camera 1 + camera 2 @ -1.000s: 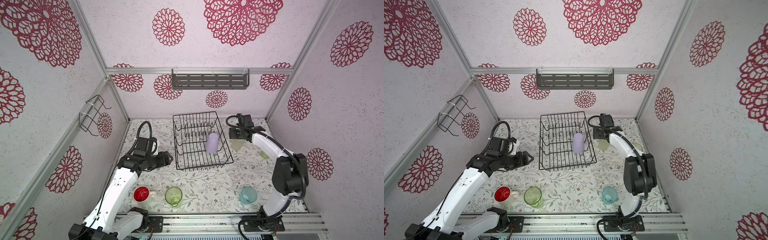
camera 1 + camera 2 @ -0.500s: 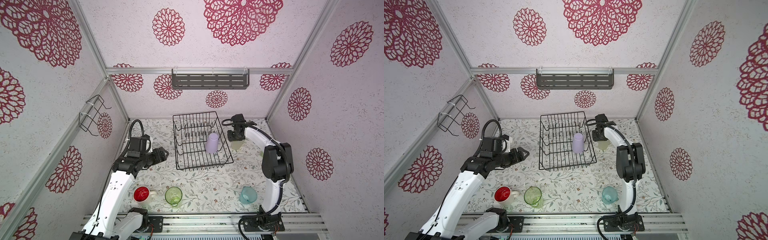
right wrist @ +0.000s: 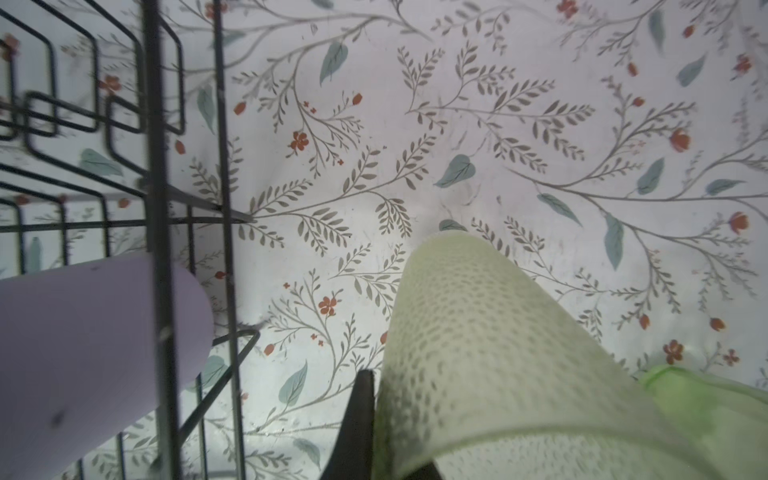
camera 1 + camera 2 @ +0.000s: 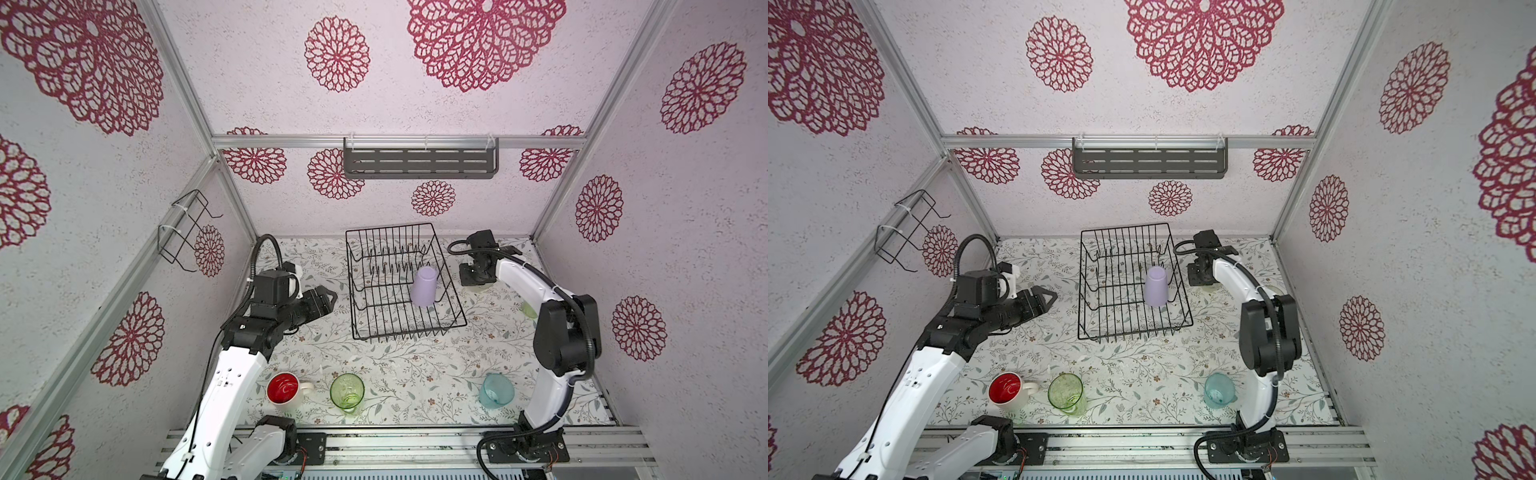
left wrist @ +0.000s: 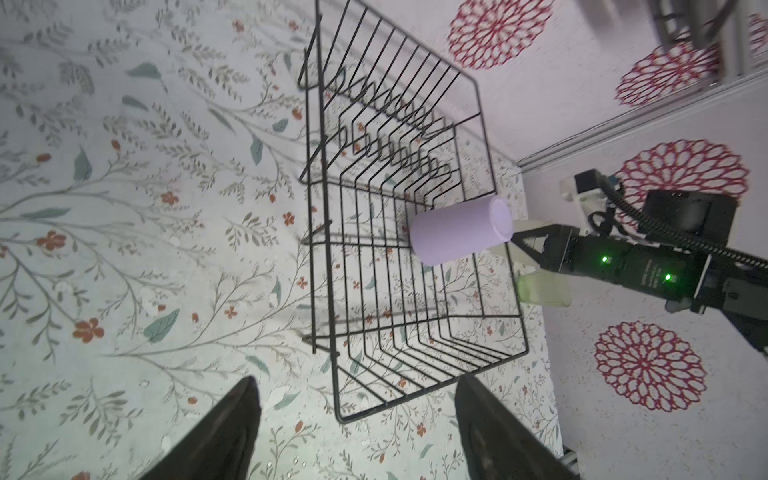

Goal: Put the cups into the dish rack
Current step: 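Close the right gripper on the frosted cup and lift it while the left gripper rises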

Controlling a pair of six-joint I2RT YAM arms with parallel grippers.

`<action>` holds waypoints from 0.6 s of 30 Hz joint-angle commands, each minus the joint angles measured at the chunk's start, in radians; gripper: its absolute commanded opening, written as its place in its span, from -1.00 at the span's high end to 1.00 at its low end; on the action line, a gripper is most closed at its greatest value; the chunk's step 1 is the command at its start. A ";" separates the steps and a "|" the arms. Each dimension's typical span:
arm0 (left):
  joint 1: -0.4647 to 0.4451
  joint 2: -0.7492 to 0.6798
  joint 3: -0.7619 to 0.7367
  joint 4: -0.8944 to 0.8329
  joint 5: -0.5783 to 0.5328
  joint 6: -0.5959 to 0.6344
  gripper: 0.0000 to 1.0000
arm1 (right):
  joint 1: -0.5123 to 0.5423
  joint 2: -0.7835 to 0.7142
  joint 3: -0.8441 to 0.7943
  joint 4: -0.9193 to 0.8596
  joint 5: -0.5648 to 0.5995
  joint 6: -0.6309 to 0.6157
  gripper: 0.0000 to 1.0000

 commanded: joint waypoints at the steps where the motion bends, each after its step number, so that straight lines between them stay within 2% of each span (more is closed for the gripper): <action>1: 0.006 -0.011 0.026 0.148 0.044 -0.020 -0.56 | -0.003 -0.181 -0.032 0.110 -0.032 0.021 1.00; 7: 0.005 0.052 0.010 0.429 0.218 -0.144 -0.56 | -0.003 -0.382 -0.164 0.274 -0.174 0.111 1.00; 11: -0.005 0.136 0.010 0.637 0.362 -0.253 -0.69 | -0.003 -0.469 -0.252 0.436 -0.384 0.246 1.00; 13: -0.023 0.180 0.034 0.687 0.411 -0.284 -0.82 | -0.003 -0.501 -0.302 0.553 -0.507 0.330 1.00; 15: -0.052 0.213 0.066 0.690 0.426 -0.277 -0.97 | -0.003 -0.524 -0.353 0.701 -0.643 0.413 1.00; 18: -0.093 0.260 0.109 0.679 0.463 -0.241 -0.95 | -0.003 -0.542 -0.409 0.912 -0.799 0.556 1.00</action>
